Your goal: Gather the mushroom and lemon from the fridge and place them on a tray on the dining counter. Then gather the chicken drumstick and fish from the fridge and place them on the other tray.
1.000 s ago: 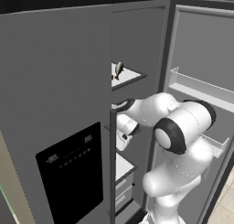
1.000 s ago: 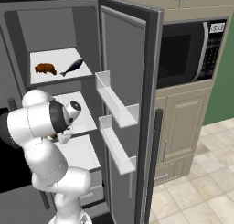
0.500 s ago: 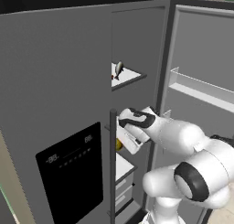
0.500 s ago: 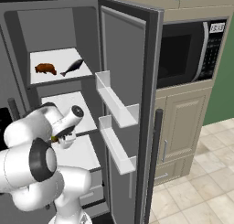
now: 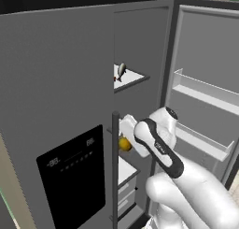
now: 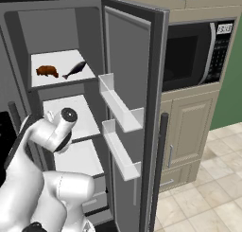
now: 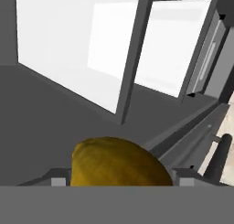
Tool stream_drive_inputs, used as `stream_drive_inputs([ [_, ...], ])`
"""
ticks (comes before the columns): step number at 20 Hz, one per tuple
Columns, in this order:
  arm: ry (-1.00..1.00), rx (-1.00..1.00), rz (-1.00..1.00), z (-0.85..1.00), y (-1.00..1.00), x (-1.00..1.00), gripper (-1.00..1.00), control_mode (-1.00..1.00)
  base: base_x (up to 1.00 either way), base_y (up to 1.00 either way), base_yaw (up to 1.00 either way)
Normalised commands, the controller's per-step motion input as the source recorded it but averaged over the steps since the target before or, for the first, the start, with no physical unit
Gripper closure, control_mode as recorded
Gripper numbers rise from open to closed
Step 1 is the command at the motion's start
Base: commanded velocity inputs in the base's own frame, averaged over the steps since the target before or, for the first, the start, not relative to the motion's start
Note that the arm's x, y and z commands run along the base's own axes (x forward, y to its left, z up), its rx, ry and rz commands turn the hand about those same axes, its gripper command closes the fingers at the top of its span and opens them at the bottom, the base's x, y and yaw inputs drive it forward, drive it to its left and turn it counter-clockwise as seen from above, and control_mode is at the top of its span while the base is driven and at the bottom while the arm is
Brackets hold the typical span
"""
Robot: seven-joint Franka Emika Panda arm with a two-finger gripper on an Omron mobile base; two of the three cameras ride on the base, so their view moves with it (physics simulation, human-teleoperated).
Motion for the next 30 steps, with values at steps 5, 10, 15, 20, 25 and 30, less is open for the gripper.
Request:
stream_drive_inputs([
  [5,-0.09,-0.08,-0.05,0.73,-0.05,-0.54,1.0,-1.0,0.0,0.0,0.0],
  [10,-0.13,-0.12,-0.01,0.62,-0.15,-0.65,1.0,-1.0,0.0,0.0,0.0],
  [15,-0.14,-0.17,0.0,0.65,-0.21,-0.57,1.0,-1.0,0.0,0.0,0.0],
  [20,-0.15,-0.18,0.0,0.37,-0.36,-0.79,1.0,-1.0,0.0,0.0,0.0],
  [25,-0.16,-0.17,0.0,0.15,-0.47,-0.95,1.0,-1.0,0.0,0.0,0.0],
  [30,-0.11,-0.15,0.0,0.1,-0.51,-0.8,1.0,-1.0,0.0,0.0,0.0],
])
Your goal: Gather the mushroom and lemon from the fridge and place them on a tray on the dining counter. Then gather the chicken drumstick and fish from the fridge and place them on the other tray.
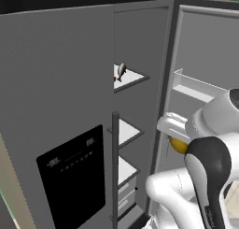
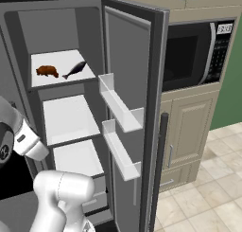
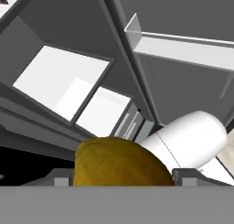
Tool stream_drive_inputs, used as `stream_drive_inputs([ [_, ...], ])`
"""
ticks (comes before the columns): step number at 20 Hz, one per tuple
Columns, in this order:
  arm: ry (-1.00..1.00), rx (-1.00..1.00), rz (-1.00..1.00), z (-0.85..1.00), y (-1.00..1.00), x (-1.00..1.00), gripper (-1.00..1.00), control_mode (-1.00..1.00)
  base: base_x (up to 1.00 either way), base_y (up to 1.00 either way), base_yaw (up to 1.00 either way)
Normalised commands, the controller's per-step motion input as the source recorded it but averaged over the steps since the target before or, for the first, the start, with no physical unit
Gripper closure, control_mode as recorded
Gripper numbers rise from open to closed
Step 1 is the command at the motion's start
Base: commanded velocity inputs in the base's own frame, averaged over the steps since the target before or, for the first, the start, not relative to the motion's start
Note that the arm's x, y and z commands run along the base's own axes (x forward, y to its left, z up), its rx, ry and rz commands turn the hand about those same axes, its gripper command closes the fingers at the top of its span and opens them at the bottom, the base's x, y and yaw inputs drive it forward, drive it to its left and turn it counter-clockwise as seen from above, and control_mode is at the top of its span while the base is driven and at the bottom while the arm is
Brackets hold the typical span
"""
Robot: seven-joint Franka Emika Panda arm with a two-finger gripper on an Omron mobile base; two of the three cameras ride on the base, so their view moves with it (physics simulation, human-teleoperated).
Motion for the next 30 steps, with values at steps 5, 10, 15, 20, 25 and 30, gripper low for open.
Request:
stream_drive_inputs([
  [5,-0.02,-0.02,-0.02,0.0,-0.14,-0.38,1.0,-1.0,0.0,0.0,0.0],
  [10,-0.06,0.0,-0.02,0.0,0.0,-0.14,1.0,-1.0,0.0,0.0,0.0],
  [15,-0.18,0.0,-0.11,0.0,-0.01,-0.66,1.0,-1.0,0.0,0.0,0.0],
  [20,-0.02,0.0,-0.05,0.0,-0.02,-0.16,1.0,1.0,-0.25,-0.02,-0.15],
  [25,0.0,0.0,0.0,0.0,0.0,0.0,1.0,1.0,-0.28,0.28,-0.46],
  [30,0.0,0.0,0.0,0.0,0.0,0.0,1.0,1.0,-0.3,0.27,-0.59],
])
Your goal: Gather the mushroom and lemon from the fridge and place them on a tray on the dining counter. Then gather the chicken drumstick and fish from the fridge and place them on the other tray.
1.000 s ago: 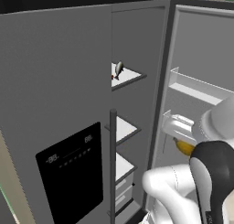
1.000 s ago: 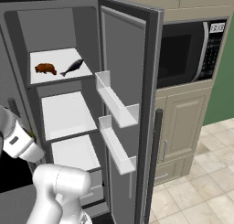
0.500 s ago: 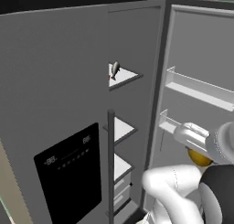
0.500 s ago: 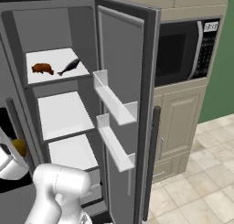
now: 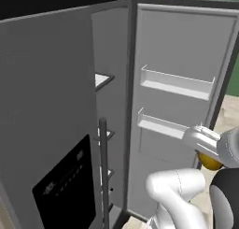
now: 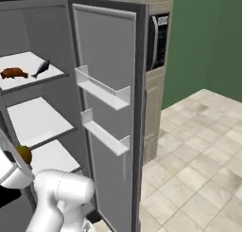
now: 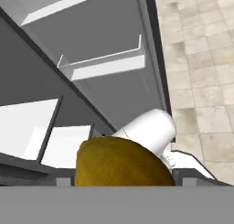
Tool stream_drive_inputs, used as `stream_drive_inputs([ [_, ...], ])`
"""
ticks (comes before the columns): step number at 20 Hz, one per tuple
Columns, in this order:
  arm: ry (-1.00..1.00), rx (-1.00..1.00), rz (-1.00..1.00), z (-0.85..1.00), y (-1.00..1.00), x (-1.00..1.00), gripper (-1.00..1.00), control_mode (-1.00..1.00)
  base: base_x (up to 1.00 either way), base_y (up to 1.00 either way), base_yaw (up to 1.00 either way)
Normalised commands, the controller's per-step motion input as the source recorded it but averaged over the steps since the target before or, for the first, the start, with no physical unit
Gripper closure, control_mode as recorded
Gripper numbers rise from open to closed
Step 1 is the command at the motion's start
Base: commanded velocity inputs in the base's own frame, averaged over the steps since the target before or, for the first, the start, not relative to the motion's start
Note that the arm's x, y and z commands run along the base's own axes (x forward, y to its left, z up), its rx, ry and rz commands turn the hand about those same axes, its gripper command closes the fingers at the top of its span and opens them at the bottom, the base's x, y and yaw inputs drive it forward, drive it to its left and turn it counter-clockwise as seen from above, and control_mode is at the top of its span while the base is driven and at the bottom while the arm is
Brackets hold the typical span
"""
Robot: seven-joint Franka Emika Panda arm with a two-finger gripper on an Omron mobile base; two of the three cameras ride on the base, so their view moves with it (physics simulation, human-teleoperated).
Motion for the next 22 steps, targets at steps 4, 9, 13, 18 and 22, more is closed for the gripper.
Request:
stream_drive_inputs([
  [4,0.0,0.0,0.0,0.0,0.0,0.0,1.0,1.0,-0.36,0.0,-0.65],
  [9,0.0,0.0,0.0,0.0,0.0,0.0,1.0,1.0,-0.21,-0.16,-0.62],
  [13,0.0,0.0,0.0,0.0,0.0,0.0,1.0,1.0,-0.16,-0.44,-0.56],
  [18,0.0,0.0,0.0,0.0,0.0,0.0,1.0,1.0,-0.13,-0.69,-0.49],
  [22,0.0,0.0,0.0,0.0,0.0,0.0,1.0,1.0,-0.06,-0.83,-0.42],
])
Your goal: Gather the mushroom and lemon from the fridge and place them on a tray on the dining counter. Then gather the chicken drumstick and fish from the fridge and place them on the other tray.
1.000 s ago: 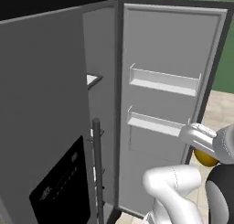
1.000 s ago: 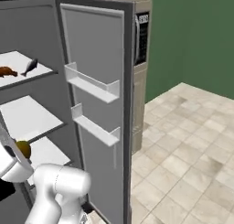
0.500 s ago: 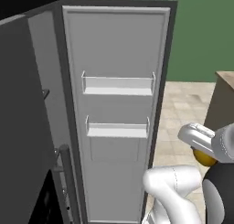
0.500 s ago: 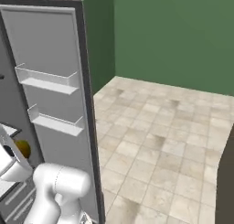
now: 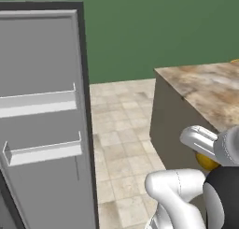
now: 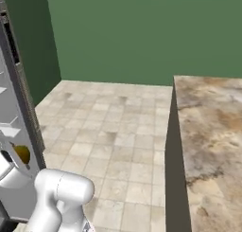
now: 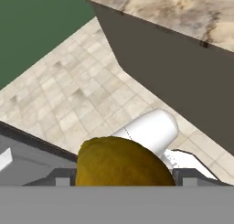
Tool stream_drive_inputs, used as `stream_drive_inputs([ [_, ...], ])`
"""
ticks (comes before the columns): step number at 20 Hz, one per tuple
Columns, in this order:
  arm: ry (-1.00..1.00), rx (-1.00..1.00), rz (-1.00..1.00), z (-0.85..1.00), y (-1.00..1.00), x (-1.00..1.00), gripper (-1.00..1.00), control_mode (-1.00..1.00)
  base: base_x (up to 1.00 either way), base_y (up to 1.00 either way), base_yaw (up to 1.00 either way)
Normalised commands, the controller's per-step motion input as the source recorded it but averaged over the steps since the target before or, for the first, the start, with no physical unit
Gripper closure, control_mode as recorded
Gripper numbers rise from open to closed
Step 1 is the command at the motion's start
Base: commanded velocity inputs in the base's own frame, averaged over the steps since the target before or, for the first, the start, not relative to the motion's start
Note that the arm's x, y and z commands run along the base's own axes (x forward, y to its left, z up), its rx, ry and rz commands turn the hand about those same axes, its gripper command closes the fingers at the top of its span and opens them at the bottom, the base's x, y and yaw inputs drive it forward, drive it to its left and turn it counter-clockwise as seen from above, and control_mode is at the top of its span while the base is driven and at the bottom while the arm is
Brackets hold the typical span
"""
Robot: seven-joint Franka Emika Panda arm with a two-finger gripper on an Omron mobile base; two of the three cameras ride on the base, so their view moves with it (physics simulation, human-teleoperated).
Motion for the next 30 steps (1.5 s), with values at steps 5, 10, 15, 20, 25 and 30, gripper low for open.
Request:
stream_drive_inputs([
  [5,0.0,0.0,0.0,0.0,0.0,0.0,1.0,1.0,0.35,-0.43,-0.31],
  [10,0.0,0.0,0.0,0.0,0.0,0.0,1.0,1.0,0.71,-0.02,-0.27],
  [15,0.0,0.0,0.0,0.0,0.0,0.0,1.0,1.0,0.96,0.02,-0.2],
  [20,0.0,0.0,0.0,0.0,0.0,0.0,1.0,1.0,1.0,0.0,-0.06],
  [25,0.0,0.0,0.0,0.0,0.0,0.0,1.0,1.0,1.0,0.0,-0.02],
  [30,0.0,0.0,0.0,0.0,0.0,0.0,1.0,1.0,1.0,0.01,-0.03],
])
